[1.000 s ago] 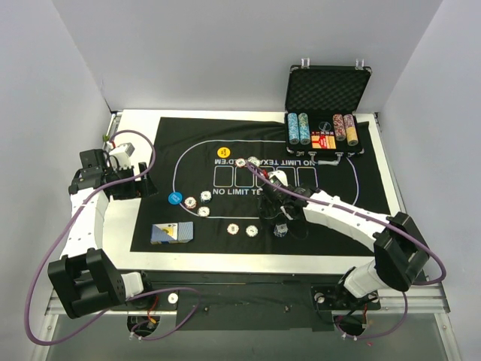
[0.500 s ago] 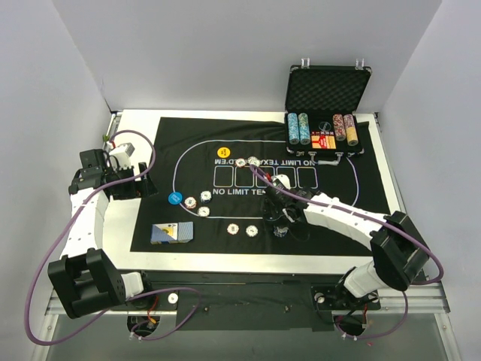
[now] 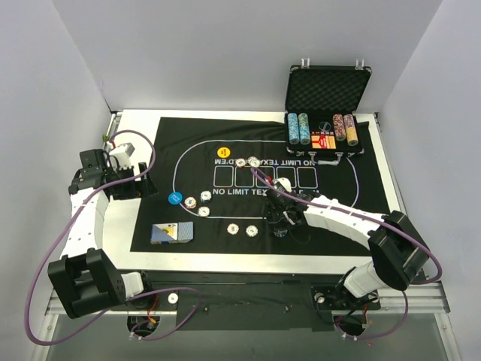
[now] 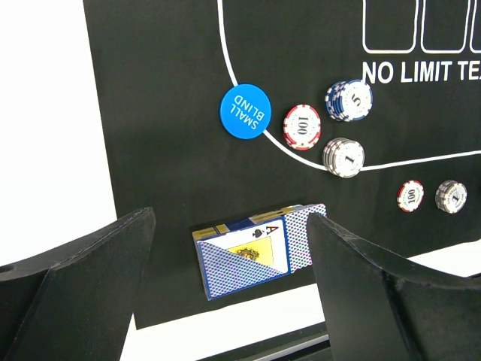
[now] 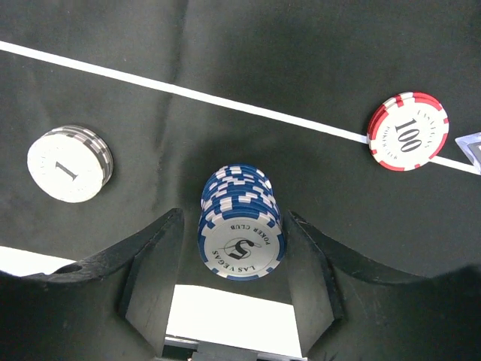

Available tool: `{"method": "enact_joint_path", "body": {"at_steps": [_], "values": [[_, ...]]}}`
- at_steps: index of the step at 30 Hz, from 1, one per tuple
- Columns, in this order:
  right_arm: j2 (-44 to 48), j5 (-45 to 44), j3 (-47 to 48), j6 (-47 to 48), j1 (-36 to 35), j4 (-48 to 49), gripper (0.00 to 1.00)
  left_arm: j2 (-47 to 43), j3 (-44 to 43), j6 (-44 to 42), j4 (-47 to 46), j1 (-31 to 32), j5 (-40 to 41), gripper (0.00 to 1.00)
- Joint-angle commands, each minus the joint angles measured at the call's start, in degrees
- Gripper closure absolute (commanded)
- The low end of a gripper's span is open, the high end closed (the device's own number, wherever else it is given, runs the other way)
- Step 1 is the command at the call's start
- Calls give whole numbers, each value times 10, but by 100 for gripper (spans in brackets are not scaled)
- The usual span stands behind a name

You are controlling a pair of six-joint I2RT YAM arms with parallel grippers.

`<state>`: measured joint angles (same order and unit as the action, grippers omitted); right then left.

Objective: Distribute texas hold em gaming equipment

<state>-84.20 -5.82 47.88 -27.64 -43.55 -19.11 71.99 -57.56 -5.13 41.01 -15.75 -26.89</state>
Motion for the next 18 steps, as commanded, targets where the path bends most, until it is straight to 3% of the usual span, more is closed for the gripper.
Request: {"method": "enact_joint_path", "body": {"at_steps": [1, 18], "values": [[-6, -2, -8, -7, 4, -3, 51, -13, -18, -5, -1, -2, -3, 7], [-6, 4, -17, -7, 10, 0, 55, -15, -19, -11, 3, -2, -1, 7]]}}
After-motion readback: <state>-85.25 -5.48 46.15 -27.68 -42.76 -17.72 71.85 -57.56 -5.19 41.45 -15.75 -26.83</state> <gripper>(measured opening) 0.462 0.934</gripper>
